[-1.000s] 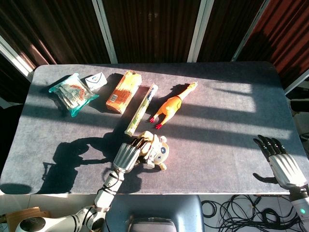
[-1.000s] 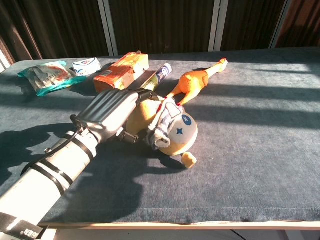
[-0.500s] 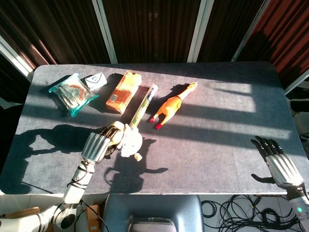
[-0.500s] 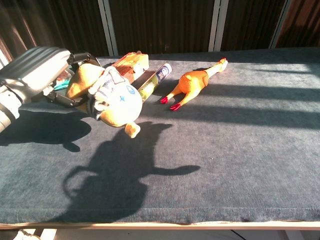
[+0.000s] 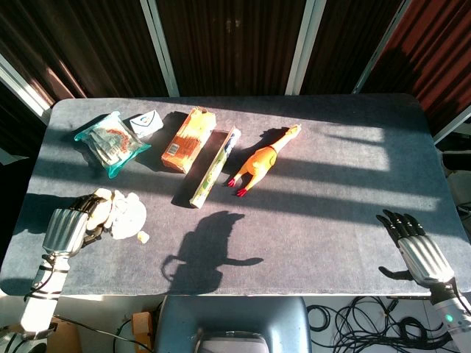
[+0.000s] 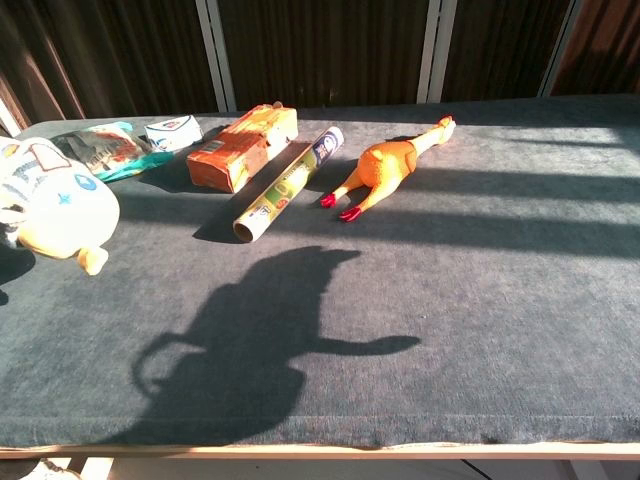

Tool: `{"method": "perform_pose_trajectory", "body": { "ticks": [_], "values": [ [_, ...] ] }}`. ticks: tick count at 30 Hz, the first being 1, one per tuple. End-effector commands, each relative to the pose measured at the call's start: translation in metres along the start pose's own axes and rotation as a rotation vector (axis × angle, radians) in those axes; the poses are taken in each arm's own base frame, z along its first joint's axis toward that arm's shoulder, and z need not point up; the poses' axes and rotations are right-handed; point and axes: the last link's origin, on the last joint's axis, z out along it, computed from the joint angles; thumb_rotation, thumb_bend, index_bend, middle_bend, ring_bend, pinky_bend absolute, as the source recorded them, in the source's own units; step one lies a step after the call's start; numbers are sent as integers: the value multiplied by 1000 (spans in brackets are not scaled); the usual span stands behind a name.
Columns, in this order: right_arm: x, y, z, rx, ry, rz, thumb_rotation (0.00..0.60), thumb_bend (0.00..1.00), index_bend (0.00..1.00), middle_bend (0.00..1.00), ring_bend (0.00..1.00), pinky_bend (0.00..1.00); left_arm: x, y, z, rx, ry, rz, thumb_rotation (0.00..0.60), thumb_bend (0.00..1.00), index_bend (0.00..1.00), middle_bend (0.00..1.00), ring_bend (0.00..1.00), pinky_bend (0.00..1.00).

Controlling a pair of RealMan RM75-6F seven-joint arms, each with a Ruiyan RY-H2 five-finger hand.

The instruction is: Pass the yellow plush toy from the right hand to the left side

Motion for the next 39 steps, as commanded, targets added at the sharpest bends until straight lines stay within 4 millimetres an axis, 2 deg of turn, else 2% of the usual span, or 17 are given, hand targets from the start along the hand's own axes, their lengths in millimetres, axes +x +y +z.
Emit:
{"method": "perform_pose_trajectory", "body": {
  "ticks": [1, 2, 4, 7, 9, 12, 15, 18, 20, 23, 27, 33, 39],
  "values": [
    [-2, -1, 1, 1, -9, -6, 600, 70, 0, 0, 0, 0, -18, -12, -18, -1, -19, -19, 600, 373, 702, 828, 845, 1000],
    [-2, -2, 1, 1, -11, -8, 600, 70, 0, 0, 0, 0, -21, -13, -21, -8, -29, -17, 600, 373, 654, 784, 811, 1000],
    [-3, -2, 1, 2, -17, -11, 600, 70, 0, 0, 0, 0, -27, -15, -25, -18, -54, -9, 600, 363, 457, 596, 675, 985],
    [-3, -2, 1, 5, -20, -11, 600, 70, 0, 0, 0, 0, -35, -17, -31, -19, -110, -7, 600, 336, 211, 354, 496, 885],
    [-3, -2, 1, 7, -21, -10, 600, 70, 0, 0, 0, 0, -37, -17, -34, -20, -131, -10, 600, 328, 95, 231, 395, 821],
    [-3, -3, 1, 13, -27, -9, 600, 70, 0, 0, 0, 0, -38, -17, -36, -22, -142, -13, 600, 325, 20, 120, 292, 763],
    [-4, -3, 1, 17, -32, -11, 600, 70, 0, 0, 0, 0, -37, -18, -36, -22, -148, -20, 600, 322, 0, 26, 174, 660],
    [-5, -3, 1, 18, -35, -15, 600, 70, 0, 0, 0, 0, -32, -20, -38, -17, -169, -41, 600, 305, 0, 0, 41, 428],
    [-5, -3, 1, 16, -36, -16, 600, 70, 0, 0, 0, 0, -23, -21, -39, -15, -157, -37, 600, 296, 0, 0, 8, 359],
    [-5, -3, 1, 14, -36, -18, 600, 69, 0, 0, 0, 0, -14, -23, -41, -12, -139, -16, 600, 279, 0, 0, 0, 332],
    [-6, -3, 1, 13, -35, -20, 600, 70, 0, 0, 0, 0, 12, -28, -51, 46, -118, 13, 600, 274, 0, 0, 0, 322],
    [-7, -4, -1, 10, -26, -24, 600, 69, 0, 0, 0, 0, 44, -23, -81, 36, -47, 4, 600, 266, 0, 0, 19, 310],
    [-10, -7, -3, 1, -12, -40, 600, 70, 0, 0, 0, 0, 43, -22, -108, -1, -15, 57, 600, 268, 0, 0, 75, 276]
  ]
}}
